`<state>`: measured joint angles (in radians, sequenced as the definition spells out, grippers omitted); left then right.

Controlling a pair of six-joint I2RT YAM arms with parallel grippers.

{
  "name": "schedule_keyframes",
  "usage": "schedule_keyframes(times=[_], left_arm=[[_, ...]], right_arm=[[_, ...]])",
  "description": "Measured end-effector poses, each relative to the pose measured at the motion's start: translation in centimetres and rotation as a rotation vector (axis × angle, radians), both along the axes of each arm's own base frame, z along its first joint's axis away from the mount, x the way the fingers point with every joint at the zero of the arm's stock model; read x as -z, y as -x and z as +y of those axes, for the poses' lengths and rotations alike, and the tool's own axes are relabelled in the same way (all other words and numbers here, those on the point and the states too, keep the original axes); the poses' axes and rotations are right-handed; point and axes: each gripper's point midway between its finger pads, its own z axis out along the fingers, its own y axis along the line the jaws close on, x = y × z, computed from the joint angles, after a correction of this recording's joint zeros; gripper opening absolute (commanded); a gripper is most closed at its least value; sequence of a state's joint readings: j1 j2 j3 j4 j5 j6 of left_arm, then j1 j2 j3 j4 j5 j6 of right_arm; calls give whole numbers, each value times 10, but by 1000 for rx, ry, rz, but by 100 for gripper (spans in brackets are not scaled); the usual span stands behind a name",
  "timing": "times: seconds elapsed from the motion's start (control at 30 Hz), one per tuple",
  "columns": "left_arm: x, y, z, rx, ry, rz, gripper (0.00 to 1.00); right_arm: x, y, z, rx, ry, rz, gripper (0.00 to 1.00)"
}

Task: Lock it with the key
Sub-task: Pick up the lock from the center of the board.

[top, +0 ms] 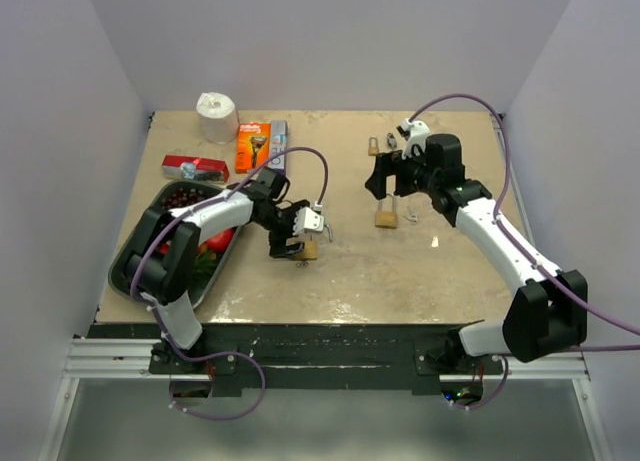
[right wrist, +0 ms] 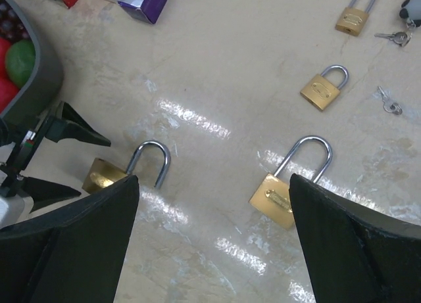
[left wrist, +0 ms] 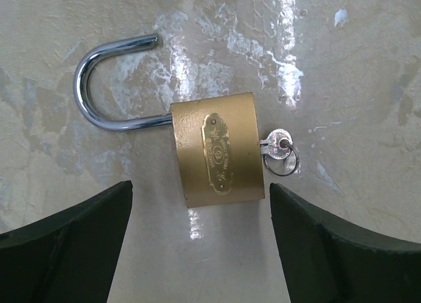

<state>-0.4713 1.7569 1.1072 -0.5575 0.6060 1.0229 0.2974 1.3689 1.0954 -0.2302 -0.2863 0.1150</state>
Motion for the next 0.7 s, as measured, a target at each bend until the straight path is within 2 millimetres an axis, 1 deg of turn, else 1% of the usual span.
schedule_keyframes(times=[0.2,0.33,0.43,0.53,0.57,0.63,0.67,0.7], left_arm=[[17,1,0,13,-27,6,85],[24,6,1,18,-35,17,82],[26,10,-2,27,-32,21,79],[26,11,-6,28,-25,20,66],[26,11,-7,24,-21,20,55],[26,11,-9,15,-14,24,43],[26,10,-10,12,-11,20,33],[26,10,-11,7,-9,21,27]], right_arm=[[3,-1,-5,29,-24,34,98],[16,2,-5,22,-29,87,98],[24,4,-6,13,-31,123,98],[28,5,-8,12,-34,143,98],[29,5,-8,10,-36,144,98],[29,6,-8,6,-38,146,98],[29,6,-7,4,-41,148,99],[29,6,-7,-4,-46,152,99]])
